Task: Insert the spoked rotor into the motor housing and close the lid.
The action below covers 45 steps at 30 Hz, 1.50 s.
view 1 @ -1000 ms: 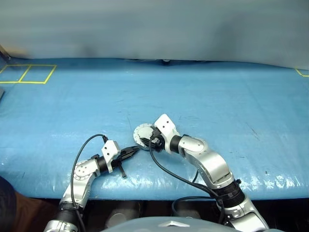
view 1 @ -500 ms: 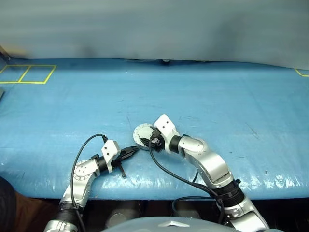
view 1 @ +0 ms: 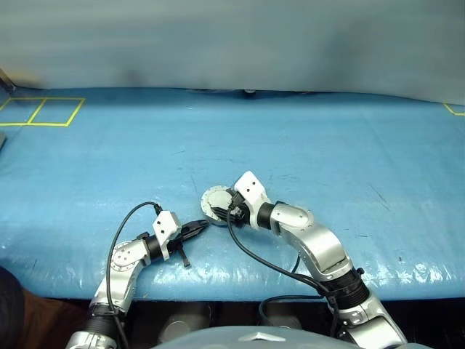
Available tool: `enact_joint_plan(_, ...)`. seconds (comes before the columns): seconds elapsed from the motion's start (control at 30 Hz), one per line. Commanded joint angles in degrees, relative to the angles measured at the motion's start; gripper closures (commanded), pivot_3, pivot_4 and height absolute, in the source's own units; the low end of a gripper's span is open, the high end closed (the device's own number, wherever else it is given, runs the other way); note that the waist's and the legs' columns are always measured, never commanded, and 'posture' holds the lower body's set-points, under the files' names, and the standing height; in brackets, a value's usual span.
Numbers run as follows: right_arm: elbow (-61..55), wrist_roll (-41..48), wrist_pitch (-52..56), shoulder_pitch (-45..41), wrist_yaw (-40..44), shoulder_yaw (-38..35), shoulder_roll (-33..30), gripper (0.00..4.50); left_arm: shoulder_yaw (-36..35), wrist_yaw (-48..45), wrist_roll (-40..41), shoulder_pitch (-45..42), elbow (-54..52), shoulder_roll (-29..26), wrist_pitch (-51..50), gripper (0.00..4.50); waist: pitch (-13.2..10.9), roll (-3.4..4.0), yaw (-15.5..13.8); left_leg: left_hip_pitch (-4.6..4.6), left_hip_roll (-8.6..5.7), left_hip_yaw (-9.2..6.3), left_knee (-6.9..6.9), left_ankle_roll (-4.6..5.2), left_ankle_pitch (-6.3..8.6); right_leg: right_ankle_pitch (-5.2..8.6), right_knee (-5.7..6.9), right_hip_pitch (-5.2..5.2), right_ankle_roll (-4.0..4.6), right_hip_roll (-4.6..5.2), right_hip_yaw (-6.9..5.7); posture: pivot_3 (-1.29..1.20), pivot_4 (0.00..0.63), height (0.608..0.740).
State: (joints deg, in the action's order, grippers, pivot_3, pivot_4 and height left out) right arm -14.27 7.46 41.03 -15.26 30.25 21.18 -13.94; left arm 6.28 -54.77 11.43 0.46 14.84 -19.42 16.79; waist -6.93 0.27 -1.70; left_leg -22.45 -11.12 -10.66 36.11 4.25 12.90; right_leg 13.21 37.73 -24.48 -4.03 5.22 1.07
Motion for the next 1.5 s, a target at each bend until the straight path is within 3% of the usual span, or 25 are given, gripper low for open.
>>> enact_joint_plan(0.03, 3.40, -1.10, 0.36, 0.84, -0.44, 1.67, -0.12, 1.48, 0.28, 0.49, 0.32, 0.08, -0.84, 0.06, 0.03, 4.50, 0.00, 0.00, 0.04, 0.01, 0.00, 0.00, 0.00, -0.01, 0.00, 0.00, 0.00, 0.01, 0.00, 0.00, 0.00, 0.00, 0.150, 0.740)
enact_joint_plan(0.7, 6.55, -2.83, 0.83, 1.06, -2.09, 2.69, 0.53, 1.48, 0.34, 0.61, 0.38, 0.18, -0.85, 0.00, 0.13, 4.50, 0.02, -0.02, 0.16, 0.28, 0.08, 0.00, -0.04, -0.07, -0.04, 0.19, 0.06, 0.22, -0.25, -0.06, 0.03, 0.00, 0.150, 0.740)
enact_joint_plan(1.5, 11.54, -4.39, 0.40, 1.71, -2.09, 4.80, 1.83, 1.48, -0.52, 1.09, 1.20, 0.73, -1.71, -0.03, -0.14, 4.50, 0.05, -0.03, 0.68, 0.89, 0.44, 0.01, -0.29, -0.20, 0.00, 0.49, 0.03, 0.76, 0.13, -0.35, 0.01, 0.00, 0.150, 0.740)
